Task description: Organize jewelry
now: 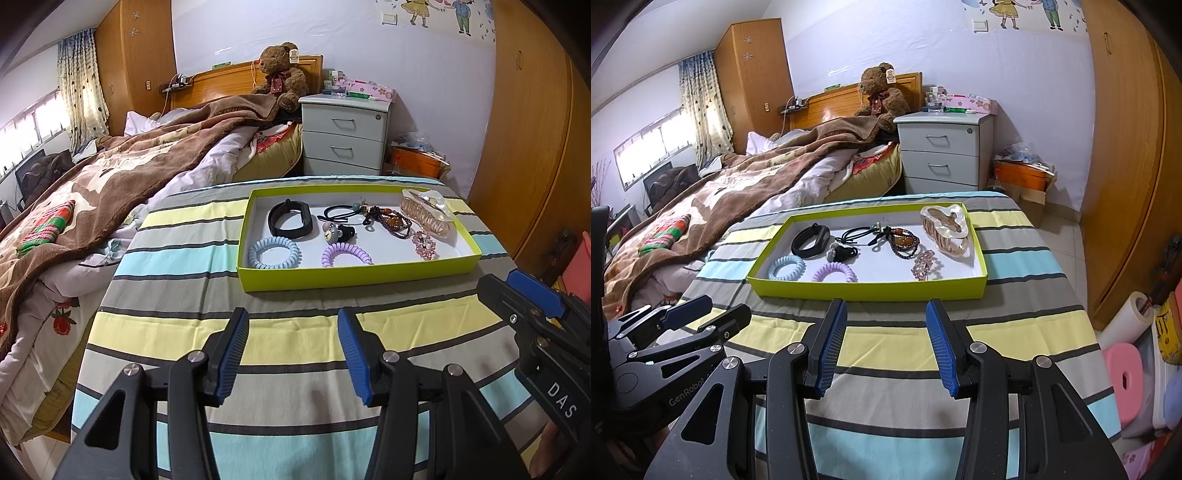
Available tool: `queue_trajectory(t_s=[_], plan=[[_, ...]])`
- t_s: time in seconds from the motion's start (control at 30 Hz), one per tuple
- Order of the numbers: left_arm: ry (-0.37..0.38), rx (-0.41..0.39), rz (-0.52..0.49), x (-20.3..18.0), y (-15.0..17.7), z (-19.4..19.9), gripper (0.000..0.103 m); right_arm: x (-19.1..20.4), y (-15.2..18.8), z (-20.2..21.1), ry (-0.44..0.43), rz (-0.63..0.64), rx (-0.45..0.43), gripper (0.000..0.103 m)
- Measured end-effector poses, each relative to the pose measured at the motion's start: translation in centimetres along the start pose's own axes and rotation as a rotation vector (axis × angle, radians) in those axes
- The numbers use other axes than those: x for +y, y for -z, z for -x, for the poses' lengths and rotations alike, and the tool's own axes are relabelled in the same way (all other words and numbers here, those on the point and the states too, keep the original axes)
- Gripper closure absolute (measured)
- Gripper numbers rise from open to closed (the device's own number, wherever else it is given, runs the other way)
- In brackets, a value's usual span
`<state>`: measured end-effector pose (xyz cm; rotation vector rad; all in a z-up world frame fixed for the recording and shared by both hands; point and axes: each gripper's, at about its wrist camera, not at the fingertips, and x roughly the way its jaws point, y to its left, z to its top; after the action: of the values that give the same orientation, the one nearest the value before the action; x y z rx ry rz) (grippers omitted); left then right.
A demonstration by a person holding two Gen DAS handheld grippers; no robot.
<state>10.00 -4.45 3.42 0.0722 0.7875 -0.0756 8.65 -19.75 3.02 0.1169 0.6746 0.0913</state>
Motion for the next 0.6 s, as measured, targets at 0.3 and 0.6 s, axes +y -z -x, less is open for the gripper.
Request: queue_trajectory(t_s=[0.3,0.6], plan=[[0.0,0.012,0.003,0.09,0.05,-0.22,0.051,0.08,0.05,0.06,0.0,0.0,0.002,0.057],[-0.003,0.019,0.003,0.04,-0.02,-0.34,0.051,0.05,0.04,0.04,0.0,0.001,0.001,0.057]])
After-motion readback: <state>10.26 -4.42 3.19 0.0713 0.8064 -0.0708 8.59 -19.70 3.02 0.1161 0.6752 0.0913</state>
